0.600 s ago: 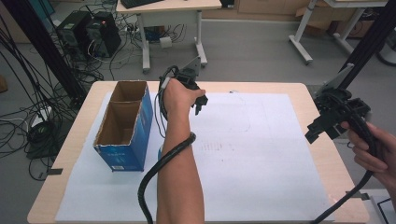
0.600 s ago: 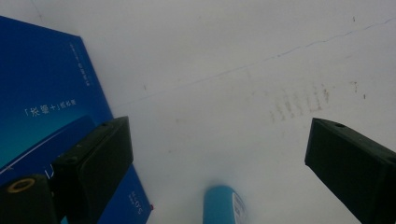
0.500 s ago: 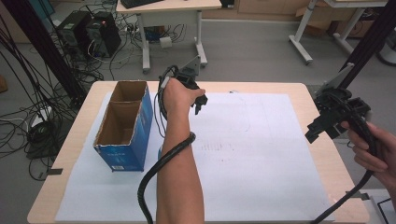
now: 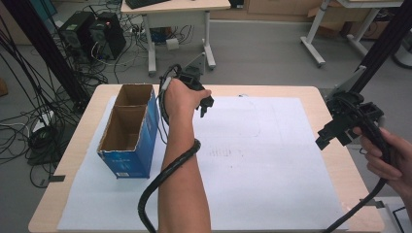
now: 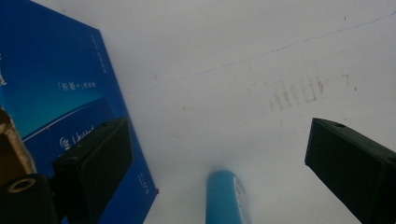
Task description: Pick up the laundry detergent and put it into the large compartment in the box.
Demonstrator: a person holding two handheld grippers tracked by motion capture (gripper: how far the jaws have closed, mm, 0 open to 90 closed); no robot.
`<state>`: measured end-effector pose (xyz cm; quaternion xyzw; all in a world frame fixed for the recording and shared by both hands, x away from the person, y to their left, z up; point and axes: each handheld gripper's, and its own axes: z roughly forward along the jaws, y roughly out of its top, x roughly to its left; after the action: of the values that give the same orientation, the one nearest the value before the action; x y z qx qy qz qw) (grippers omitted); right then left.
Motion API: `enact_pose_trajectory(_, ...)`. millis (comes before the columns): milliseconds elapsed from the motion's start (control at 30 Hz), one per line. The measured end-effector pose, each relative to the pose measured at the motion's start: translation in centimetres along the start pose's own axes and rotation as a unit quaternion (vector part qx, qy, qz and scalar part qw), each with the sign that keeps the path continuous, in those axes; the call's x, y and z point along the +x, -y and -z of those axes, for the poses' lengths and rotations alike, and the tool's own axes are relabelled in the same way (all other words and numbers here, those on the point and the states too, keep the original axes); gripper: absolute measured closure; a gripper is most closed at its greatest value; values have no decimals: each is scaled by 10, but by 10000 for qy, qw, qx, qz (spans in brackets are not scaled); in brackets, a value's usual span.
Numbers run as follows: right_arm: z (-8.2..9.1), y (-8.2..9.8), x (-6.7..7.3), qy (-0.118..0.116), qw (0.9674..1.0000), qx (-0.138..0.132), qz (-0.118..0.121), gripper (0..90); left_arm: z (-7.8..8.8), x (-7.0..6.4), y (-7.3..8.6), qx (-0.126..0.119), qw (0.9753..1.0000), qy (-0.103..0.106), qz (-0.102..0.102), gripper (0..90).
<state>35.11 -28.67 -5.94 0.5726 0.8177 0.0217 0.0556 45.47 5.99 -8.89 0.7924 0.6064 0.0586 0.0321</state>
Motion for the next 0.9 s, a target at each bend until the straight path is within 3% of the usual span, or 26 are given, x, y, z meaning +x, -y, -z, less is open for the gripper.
enact_pose_trajectory(567, 8, 11, 7, 32, 10000, -72, 37, 36, 33, -3, 44, -172, 9997, -70, 158, 78)
enact_pose_trajectory(900, 13, 22, 13, 52, 9999, -120, 70, 36, 37, -7, 68, -153, 9995, -62, 277, 76)
